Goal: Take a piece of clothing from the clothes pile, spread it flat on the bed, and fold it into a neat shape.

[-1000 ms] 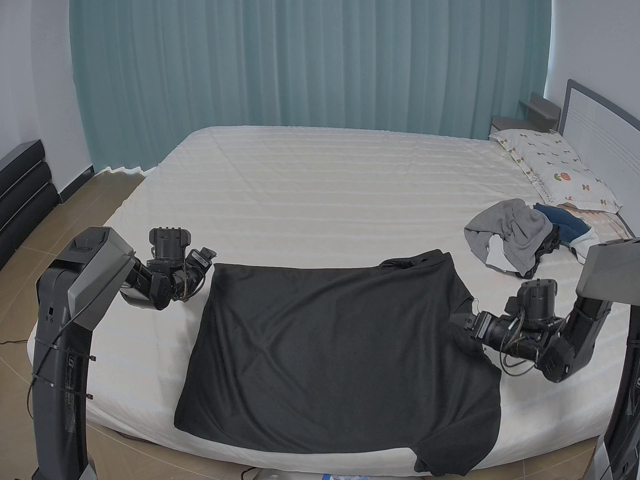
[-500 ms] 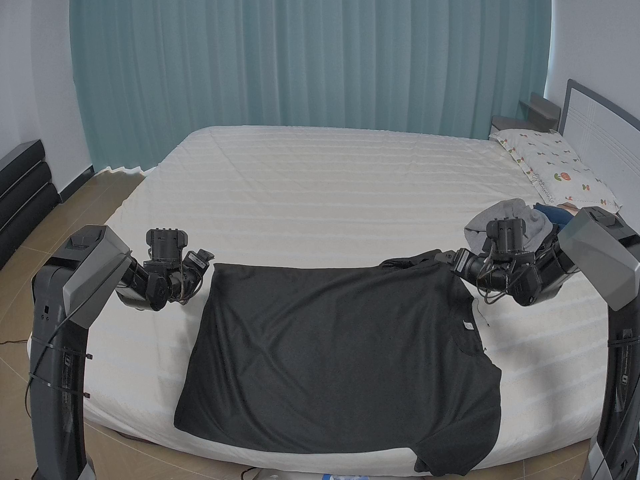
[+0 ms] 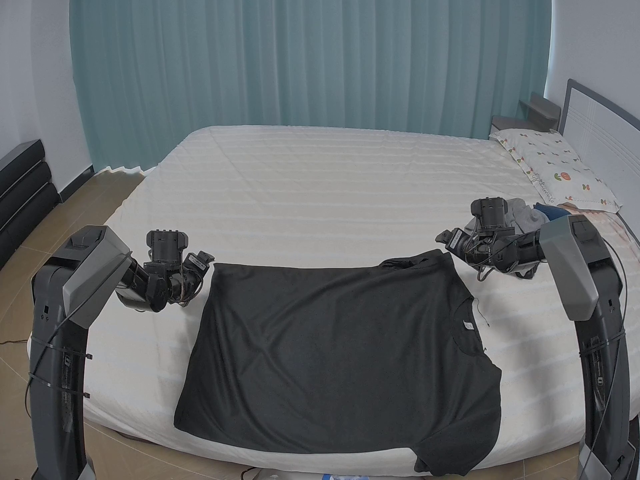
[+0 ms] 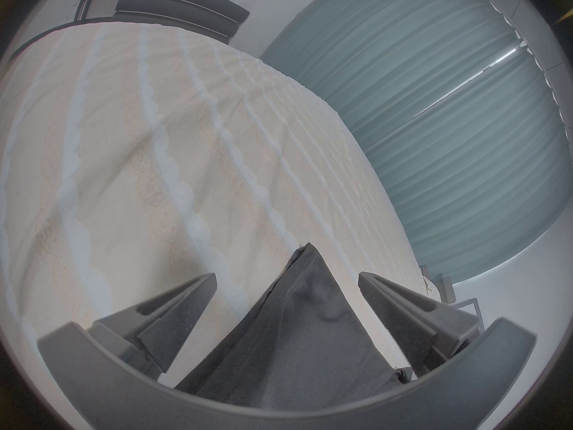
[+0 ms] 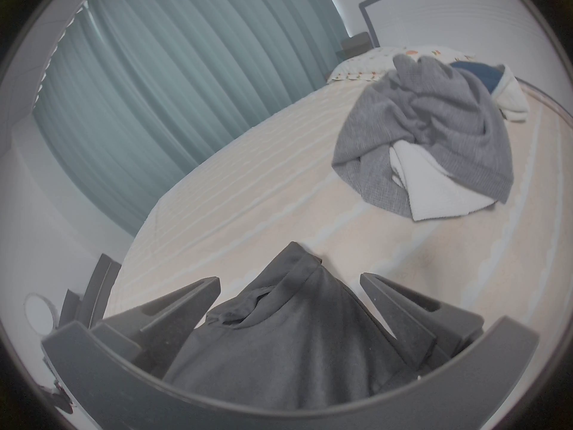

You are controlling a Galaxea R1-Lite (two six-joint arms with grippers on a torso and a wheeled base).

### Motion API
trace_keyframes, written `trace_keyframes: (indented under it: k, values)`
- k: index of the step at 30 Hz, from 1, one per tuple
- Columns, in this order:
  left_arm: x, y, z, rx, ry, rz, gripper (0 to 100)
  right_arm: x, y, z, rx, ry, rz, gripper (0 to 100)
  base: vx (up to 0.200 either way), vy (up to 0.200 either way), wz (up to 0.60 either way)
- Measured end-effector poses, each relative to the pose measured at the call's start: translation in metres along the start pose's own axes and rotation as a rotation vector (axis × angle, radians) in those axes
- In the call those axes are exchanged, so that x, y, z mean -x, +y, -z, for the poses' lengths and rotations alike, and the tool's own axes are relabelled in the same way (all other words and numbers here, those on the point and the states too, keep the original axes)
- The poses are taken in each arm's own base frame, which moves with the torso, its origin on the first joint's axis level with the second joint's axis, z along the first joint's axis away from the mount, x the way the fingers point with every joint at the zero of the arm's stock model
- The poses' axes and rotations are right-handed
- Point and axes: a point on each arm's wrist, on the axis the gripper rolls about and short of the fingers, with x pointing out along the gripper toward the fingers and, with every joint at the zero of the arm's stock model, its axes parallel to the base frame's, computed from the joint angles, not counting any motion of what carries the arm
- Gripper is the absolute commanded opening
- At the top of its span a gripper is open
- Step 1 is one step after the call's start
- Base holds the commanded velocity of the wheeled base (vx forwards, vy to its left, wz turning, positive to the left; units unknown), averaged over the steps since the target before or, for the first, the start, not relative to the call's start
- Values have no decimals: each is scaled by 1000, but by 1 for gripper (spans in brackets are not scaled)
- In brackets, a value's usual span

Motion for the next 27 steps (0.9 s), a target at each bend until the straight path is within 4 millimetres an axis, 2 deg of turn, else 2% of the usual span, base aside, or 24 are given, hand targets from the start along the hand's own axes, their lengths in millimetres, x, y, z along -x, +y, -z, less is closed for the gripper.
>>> trace_keyframes:
  k: [8, 14, 15, 27]
  values:
    - [0, 1, 1, 0, 1, -3, 100, -23, -8, 22, -52, 16, 11, 100, 0, 0, 0]
    - [0, 2, 2, -2, 2, -6, 100, -29, -16, 26, -61, 12, 18, 100, 0, 0, 0]
    - [0, 2, 2, -2, 2, -6, 100, -30, -16, 27, -61, 13, 20, 0, 0, 0, 0]
    - [0, 2, 2, -2, 1, -5, 100, -25, -19, 25, -81, 19, 44, 0, 0, 0, 0]
